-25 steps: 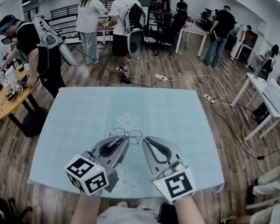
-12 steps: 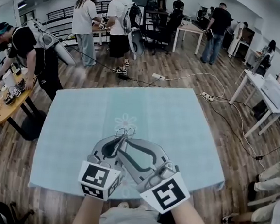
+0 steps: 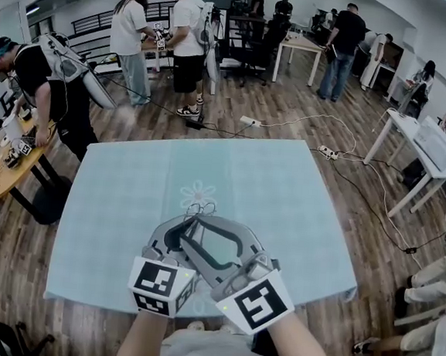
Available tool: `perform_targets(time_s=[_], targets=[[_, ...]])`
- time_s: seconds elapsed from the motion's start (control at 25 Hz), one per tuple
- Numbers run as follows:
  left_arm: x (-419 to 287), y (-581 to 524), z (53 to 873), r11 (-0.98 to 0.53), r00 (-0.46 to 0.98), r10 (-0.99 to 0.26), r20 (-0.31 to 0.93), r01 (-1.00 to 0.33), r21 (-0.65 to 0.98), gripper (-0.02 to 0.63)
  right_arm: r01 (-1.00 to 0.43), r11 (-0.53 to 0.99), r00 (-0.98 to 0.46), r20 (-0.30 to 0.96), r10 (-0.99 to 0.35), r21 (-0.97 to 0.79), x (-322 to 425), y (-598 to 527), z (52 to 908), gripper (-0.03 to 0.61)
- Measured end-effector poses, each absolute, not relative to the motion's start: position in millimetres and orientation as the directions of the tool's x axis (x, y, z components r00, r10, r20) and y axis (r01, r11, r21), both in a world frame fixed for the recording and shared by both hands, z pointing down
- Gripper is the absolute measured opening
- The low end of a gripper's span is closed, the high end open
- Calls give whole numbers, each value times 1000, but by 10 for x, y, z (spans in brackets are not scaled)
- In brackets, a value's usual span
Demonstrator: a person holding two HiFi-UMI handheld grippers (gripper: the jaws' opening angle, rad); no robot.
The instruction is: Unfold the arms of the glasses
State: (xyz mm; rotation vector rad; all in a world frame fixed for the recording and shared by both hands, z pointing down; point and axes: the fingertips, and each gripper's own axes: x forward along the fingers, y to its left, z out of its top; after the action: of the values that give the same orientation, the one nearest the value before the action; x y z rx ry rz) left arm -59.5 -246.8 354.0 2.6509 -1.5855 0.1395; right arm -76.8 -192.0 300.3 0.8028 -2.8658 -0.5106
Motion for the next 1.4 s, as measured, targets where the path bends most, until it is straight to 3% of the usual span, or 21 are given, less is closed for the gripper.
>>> perform_targets(time_s=[0.64,1.16,1.4], targets=[[-676,-2598,3587,-481,491,-870,43,-864,149,9,-578,772,-812,-91,-577,264,-405,-2028,2860,149],[-902,-2621,3580,-474,480,-875,-56,-828,301,9,-674,726,-739,-125,-662,134,87,-2126,2894,46],[-934,-2640,3593,-495,496,-863,-95,-792,358,9,-703,707,-710,-127,-693,73,317,-2222,2992,32]])
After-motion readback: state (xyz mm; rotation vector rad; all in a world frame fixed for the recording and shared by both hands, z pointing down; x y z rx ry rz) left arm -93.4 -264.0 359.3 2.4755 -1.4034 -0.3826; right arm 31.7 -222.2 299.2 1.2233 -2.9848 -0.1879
